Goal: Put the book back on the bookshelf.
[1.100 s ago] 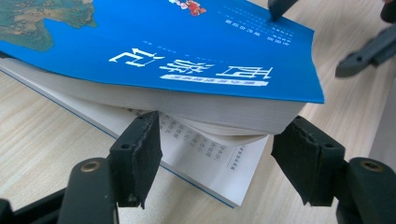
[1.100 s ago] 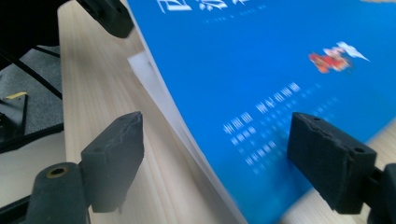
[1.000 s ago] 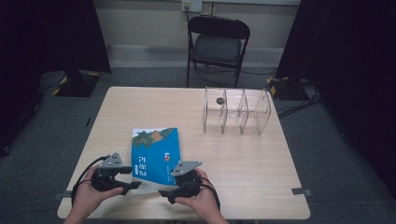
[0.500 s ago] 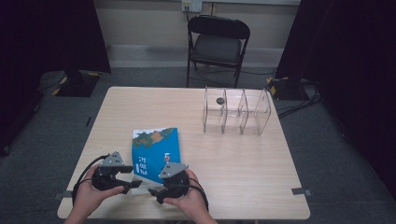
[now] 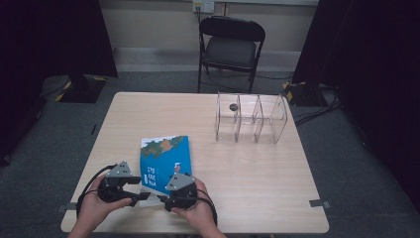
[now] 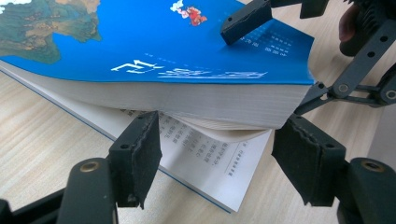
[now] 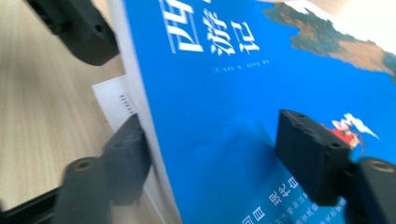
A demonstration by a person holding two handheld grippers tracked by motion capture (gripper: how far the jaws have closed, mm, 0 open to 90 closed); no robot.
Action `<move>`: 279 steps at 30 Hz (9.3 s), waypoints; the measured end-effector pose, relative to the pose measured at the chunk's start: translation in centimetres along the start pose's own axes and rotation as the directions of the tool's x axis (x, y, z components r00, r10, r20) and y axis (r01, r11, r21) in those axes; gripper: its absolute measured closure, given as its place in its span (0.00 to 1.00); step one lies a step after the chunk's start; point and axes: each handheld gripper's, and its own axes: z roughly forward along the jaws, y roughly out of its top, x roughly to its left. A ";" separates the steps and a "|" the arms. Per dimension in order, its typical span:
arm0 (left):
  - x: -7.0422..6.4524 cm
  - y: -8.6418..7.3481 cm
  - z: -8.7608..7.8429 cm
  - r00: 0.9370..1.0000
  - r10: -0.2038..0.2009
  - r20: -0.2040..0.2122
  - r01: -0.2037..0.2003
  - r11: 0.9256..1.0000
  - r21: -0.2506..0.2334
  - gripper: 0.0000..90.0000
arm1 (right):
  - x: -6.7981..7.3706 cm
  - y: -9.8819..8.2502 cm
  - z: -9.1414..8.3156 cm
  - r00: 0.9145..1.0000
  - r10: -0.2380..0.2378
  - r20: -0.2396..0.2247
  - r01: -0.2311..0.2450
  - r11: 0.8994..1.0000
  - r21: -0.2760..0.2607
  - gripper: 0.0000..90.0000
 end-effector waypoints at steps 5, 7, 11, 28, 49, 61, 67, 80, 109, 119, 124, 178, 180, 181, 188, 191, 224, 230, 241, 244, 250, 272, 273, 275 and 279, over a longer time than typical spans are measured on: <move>-0.1 -0.2 0.3 0.999 0.029 -0.022 -0.028 0.999 0.020 0.35 | 0.1 0.3 -0.6 1.000 -0.018 -0.015 0.018 1.000 -0.005 0.58; 0.0 -0.5 0.4 0.999 0.025 -0.021 -0.024 1.000 0.006 0.34 | 0.1 0.5 -0.7 1.000 -0.001 -0.021 0.001 1.000 -0.003 0.65; 0.0 -0.7 0.3 0.999 0.044 -0.021 -0.044 0.999 -0.014 0.29 | 0.0 1.1 -1.1 0.999 0.040 -0.008 -0.040 0.999 0.014 0.75; -0.3 -1.6 -0.3 0.993 0.109 0.049 -0.105 0.992 -0.073 0.19 | -1.0 3.7 -2.8 0.994 0.109 0.022 -0.110 0.992 0.060 0.83; 1.2 -3.1 -1.1 0.986 0.133 0.102 -0.125 0.989 -0.078 0.18 | -3.5 8.0 -4.4 0.987 0.160 0.030 -0.162 0.981 0.110 0.84; 1.8 -4.3 0.3 0.980 0.170 0.101 -0.170 0.985 -0.008 0.19 | -4.3 9.1 -4.7 0.984 0.175 0.027 -0.177 0.976 0.129 0.84; 1.9 -4.6 1.0 0.980 0.181 0.086 -0.183 0.983 0.011 0.19 | -4.7 9.6 -4.8 0.982 0.185 0.025 -0.186 0.973 0.136 0.84; 2.0 -4.7 2.2 0.982 0.182 0.057 -0.183 0.983 0.016 0.19 | -5.4 10.6 -5.1 0.977 0.213 0.024 -0.214 0.965 0.150 0.84; 1.8 -3.7 4.0 0.995 0.099 0.015 -0.098 0.994 -0.052 0.19 | -4.7 10.5 -5.3 0.980 0.198 0.023 -0.199 0.966 0.166 0.84; 2.0 -2.9 2.9 0.992 0.122 -0.041 -0.125 0.987 -0.097 0.17 | -4.4 10.3 -5.2 0.981 0.194 0.017 -0.193 0.965 0.175 0.84; 2.1 -2.7 2.7 0.991 0.124 -0.047 -0.129 0.986 -0.102 0.17 | -4.3 10.1 -5.2 0.981 0.191 0.017 -0.191 0.966 0.175 0.84; 2.3 -0.9 1.5 0.990 0.115 -0.086 -0.126 0.981 -0.145 0.18 | -4.5 9.8 -5.9 0.981 0.193 -0.010 -0.188 0.964 0.188 0.84; 2.3 -0.9 1.4 0.989 0.115 -0.088 -0.127 0.981 -0.147 0.18 | -4.6 9.8 -6.0 0.982 0.189 -0.012 -0.183 0.965 0.189 0.84; 2.3 -0.8 1.4 0.990 0.116 -0.087 -0.127 0.981 -0.145 0.18 | -4.6 9.8 -6.0 0.981 0.194 -0.011 -0.188 0.963 0.192 0.84; 2.6 -0.8 1.1 0.991 0.097 -0.096 -0.110 0.984 -0.138 0.17 | -4.8 9.8 -6.3 0.980 0.197 -0.012 -0.191 0.963 0.190 0.84; 2.7 -0.8 1.1 0.993 0.079 -0.086 -0.090 0.986 -0.141 0.17 | -4.9 9.8 -6.3 0.980 0.198 -0.012 -0.192 0.964 0.183 0.84; 2.2 0.4 0.9 0.987 0.142 -0.079 -0.154 0.972 -0.178 0.17 | -5.5 10.5 -7.4 0.981 0.186 -0.052 -0.169 0.958 0.232 0.84; 2.2 1.2 0.9 0.987 0.139 -0.083 -0.153 0.968 -0.199 0.12 | -5.6 10.6 -7.8 0.981 0.182 -0.061 -0.163 0.957 0.240 0.84; 1.9 2.4 1.1 0.981 0.160 -0.108 -0.180 0.961 -0.212 0.05 | -5.5 10.5 -8.4 0.983 0.174 -0.066 -0.153 0.957 0.245 0.84; 2.0 2.7 0.9 0.980 0.164 -0.116 -0.185 0.960 -0.208 0.03 | -5.3 10.5 -8.4 0.983 0.168 -0.072 -0.147 0.959 0.243 0.84; 2.0 3.1 0.9 0.980 0.175 -0.097 -0.192 0.959 -0.209 0.00 | -5.1 10.7 -8.6 0.982 0.170 -0.082 -0.145 0.957 0.250 0.84; 1.5 4.1 0.7 0.970 0.231 -0.078 -0.243 0.949 -0.200 0.00 | -4.7 10.6 -9.0 0.985 0.135 -0.108 -0.106 0.964 0.244 0.83; 1.5 4.2 0.7 0.969 0.232 -0.079 -0.244 0.949 -0.200 0.00 | -4.7 10.6 -9.0 0.985 0.135 -0.108 -0.105 0.964 0.244 0.83; 1.5 4.2 0.7 0.969 0.235 -0.078 -0.246 0.948 -0.202 0.00 | -4.7 10.7 -9.0 0.985 0.137 -0.106 -0.106 0.962 0.251 0.83; 1.4 4.5 0.6 0.964 0.253 -0.083 -0.264 0.945 -0.191 0.00 | -4.7 10.8 -9.1 0.984 0.143 -0.109 -0.111 0.960 0.258 0.83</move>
